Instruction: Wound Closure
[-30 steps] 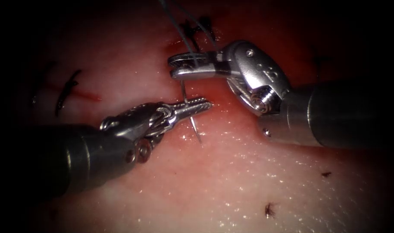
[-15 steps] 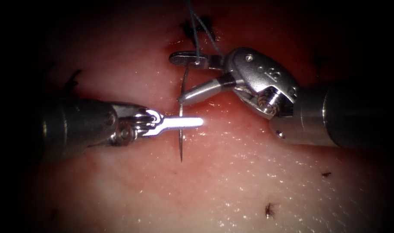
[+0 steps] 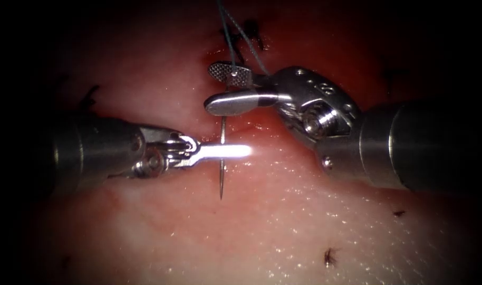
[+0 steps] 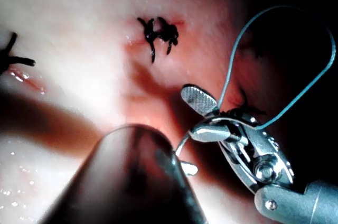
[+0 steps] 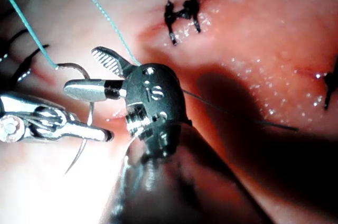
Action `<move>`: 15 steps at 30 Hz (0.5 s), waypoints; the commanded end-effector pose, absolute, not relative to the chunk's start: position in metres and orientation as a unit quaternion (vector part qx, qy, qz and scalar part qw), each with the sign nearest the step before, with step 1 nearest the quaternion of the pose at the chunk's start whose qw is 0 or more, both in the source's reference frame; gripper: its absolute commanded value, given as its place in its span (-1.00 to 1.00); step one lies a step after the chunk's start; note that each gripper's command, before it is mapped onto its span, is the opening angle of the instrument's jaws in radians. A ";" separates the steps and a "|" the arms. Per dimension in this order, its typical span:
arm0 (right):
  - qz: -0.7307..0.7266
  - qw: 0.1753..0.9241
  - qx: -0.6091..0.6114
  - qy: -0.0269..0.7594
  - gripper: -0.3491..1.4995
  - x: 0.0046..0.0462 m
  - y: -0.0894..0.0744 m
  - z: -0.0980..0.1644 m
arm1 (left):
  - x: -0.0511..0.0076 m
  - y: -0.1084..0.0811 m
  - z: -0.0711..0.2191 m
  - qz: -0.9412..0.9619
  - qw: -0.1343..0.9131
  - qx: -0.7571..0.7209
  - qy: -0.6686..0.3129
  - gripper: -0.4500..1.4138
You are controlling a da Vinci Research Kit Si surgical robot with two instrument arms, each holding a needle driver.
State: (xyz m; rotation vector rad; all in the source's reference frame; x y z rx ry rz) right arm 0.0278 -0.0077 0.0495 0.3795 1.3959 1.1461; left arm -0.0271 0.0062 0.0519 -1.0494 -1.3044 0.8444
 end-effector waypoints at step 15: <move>0.477 0.604 0.181 0.612 -1.00 0.0292 -0.008 0.050 | -0.0278 0.006 0.052 0.367 0.588 -0.446 -0.566 -1.00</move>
